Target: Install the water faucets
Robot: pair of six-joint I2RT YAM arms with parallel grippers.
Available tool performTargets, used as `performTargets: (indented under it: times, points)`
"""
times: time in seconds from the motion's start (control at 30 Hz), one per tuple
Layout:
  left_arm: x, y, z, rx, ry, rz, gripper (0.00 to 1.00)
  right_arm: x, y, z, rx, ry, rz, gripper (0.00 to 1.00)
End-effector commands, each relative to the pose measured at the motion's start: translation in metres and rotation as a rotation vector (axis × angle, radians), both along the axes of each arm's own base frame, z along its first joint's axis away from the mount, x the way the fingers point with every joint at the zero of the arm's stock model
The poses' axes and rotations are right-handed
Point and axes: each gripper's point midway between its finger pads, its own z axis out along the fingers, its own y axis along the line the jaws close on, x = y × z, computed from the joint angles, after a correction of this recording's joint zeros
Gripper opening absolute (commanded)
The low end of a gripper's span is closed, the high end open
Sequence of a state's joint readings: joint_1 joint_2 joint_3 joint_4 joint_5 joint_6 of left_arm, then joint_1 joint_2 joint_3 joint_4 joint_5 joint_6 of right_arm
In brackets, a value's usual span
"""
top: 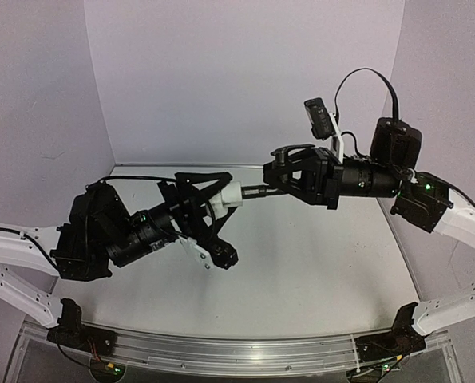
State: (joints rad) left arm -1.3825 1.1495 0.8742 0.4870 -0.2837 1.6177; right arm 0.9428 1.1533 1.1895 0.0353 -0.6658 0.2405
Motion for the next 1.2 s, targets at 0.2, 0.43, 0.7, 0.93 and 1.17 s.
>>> performTargets:
  times: [0.2, 0.43, 0.7, 0.93, 1.17]
  points:
    - [-0.001, 0.003, -0.021, 0.058, 0.026, 0.023, 0.98, -0.006, -0.022, 0.089, 0.150, -0.397, -0.085, 0.00]
    - [0.012, 0.026, 0.001, -0.173, 0.401, 0.048, 1.00, -0.013, -0.039, 0.120, 0.183, -0.687, -0.158, 0.00]
    - [0.028, 0.041, -0.001, -0.420, 1.273, -0.034, 1.00, -0.027, -0.045, 0.116, 0.149, -1.144, -0.166, 0.00]
    - [0.000, 0.031, 0.007, -0.319, 1.816, -0.333, 1.00, -0.045, -0.041, 0.066, 0.090, -1.698, -0.107, 0.00]
    - [-0.016, 0.022, 0.011, -0.085, 2.264, -0.560, 1.00, -0.037, -0.032, 0.041, 0.002, -2.018, -0.120, 0.00]
